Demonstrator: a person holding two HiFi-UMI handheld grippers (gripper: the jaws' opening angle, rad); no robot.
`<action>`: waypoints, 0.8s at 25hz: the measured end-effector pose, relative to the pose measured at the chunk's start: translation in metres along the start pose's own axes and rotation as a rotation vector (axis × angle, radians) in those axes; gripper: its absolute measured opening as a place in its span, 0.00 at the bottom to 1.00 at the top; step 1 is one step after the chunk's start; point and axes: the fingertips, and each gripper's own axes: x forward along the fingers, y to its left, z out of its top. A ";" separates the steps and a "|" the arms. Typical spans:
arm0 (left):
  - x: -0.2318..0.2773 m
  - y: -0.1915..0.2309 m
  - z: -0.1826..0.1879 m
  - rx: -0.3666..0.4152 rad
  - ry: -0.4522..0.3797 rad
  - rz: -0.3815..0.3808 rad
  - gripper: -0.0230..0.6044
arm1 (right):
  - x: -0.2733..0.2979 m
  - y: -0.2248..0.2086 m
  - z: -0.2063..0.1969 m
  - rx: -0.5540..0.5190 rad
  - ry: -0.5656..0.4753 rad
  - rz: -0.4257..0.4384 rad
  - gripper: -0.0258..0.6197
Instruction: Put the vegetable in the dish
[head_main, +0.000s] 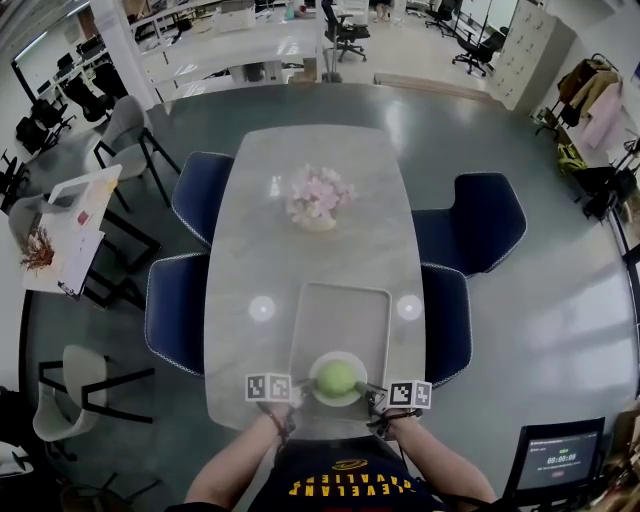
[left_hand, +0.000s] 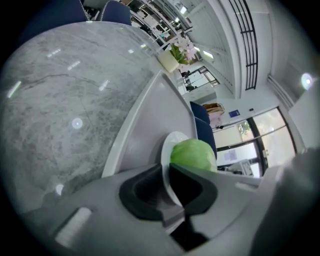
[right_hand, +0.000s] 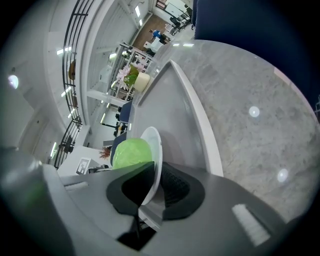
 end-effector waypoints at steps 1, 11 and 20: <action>0.001 0.001 -0.001 -0.004 0.009 0.018 0.11 | 0.000 -0.001 0.000 0.003 0.004 -0.010 0.11; 0.002 0.005 -0.002 0.008 0.026 0.111 0.11 | 0.001 -0.002 0.005 -0.010 0.040 -0.093 0.11; -0.002 0.006 -0.003 0.013 0.022 0.145 0.11 | 0.001 0.000 0.004 -0.058 0.059 -0.143 0.11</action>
